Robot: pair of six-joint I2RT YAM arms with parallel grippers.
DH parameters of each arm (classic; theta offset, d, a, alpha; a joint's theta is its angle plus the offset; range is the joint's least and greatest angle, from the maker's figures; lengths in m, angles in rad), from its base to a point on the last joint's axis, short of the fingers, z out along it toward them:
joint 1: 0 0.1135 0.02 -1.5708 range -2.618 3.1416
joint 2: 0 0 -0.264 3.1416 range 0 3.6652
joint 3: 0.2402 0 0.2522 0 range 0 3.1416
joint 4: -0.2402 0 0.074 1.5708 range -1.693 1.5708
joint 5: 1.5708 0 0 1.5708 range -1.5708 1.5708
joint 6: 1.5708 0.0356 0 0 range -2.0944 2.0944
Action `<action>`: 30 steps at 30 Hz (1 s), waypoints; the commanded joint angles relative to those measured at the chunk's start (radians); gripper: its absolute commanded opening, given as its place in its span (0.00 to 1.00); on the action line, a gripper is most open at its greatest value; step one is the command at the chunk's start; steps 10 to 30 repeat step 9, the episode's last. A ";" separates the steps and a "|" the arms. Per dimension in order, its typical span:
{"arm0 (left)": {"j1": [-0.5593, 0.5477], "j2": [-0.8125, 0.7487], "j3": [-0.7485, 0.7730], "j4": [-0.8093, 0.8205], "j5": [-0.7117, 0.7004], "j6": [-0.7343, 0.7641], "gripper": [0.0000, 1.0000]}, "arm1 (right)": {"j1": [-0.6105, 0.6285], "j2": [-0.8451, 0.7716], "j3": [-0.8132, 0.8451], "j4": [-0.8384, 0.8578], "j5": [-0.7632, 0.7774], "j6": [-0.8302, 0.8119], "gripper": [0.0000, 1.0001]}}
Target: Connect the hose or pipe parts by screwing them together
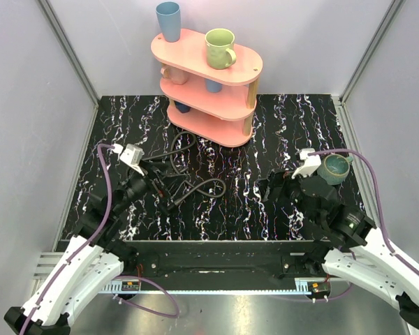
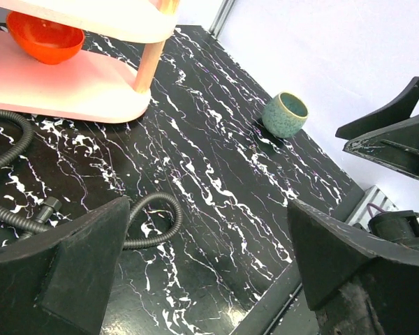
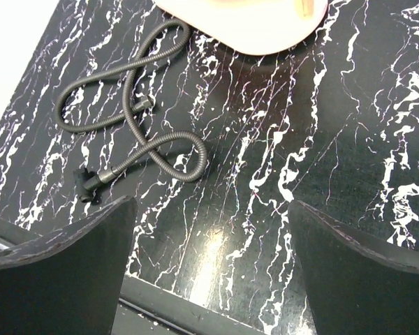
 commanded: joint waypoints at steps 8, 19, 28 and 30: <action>-0.001 -0.018 -0.010 0.064 -0.041 0.035 0.99 | -0.004 0.026 -0.019 0.132 -0.021 -0.020 1.00; -0.001 -0.016 -0.012 0.070 -0.039 0.029 0.99 | -0.004 0.018 -0.022 0.132 -0.021 -0.021 1.00; -0.001 -0.016 -0.012 0.070 -0.039 0.029 0.99 | -0.004 0.018 -0.022 0.132 -0.021 -0.021 1.00; -0.001 -0.016 -0.012 0.070 -0.039 0.029 0.99 | -0.004 0.018 -0.022 0.132 -0.021 -0.021 1.00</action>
